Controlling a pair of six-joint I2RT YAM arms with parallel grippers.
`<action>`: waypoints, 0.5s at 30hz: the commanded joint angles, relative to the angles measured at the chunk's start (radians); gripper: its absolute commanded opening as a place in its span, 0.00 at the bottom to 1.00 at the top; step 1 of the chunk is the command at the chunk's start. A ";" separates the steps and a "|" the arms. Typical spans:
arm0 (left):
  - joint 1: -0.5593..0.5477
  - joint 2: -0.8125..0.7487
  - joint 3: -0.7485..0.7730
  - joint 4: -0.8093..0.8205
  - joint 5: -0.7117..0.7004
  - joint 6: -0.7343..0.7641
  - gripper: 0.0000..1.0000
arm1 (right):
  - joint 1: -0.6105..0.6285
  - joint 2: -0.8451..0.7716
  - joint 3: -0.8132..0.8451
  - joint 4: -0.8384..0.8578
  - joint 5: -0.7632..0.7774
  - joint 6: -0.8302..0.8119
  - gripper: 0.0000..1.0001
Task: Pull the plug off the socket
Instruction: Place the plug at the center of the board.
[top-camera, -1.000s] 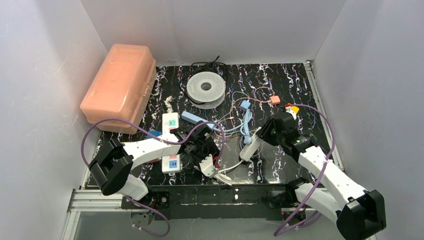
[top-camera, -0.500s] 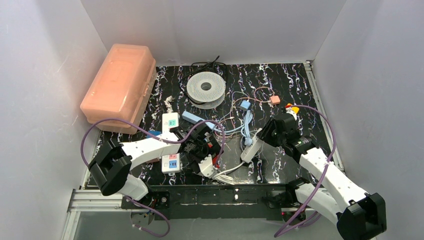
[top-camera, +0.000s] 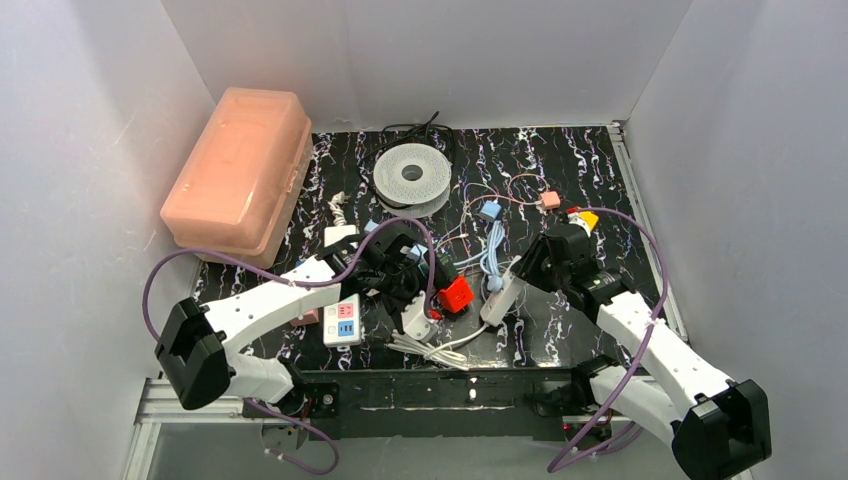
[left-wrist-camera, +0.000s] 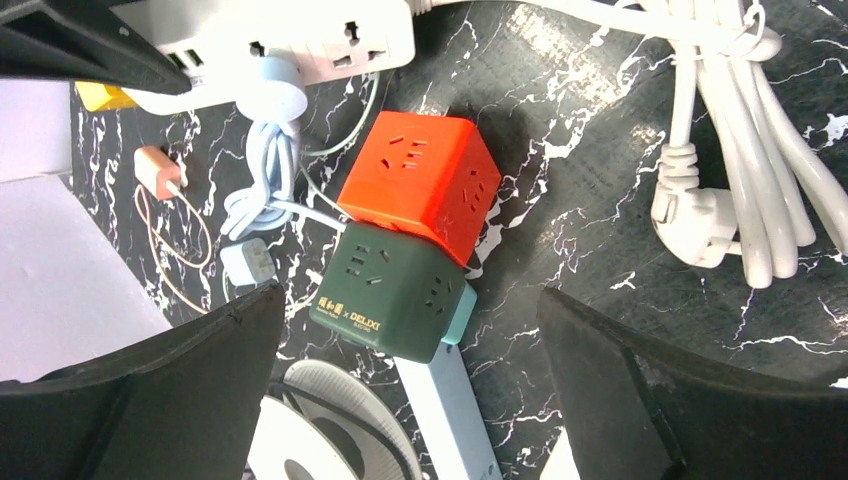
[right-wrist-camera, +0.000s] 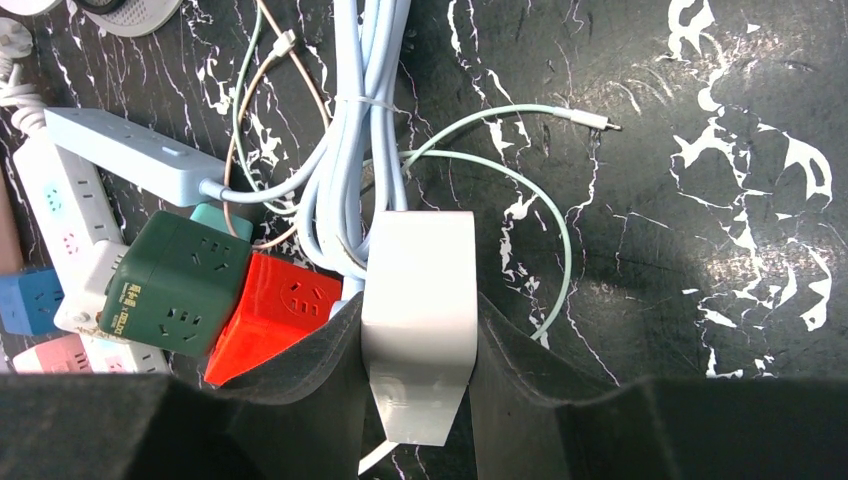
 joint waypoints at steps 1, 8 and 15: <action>0.006 0.016 -0.011 -0.047 0.073 0.022 0.98 | -0.001 0.014 0.042 0.008 -0.021 -0.045 0.01; -0.014 0.147 0.094 0.174 0.029 -0.099 0.98 | -0.003 0.007 0.055 0.007 -0.030 -0.049 0.01; -0.036 0.265 0.100 0.403 0.076 -0.056 0.98 | -0.003 0.022 0.115 0.003 -0.062 -0.033 0.01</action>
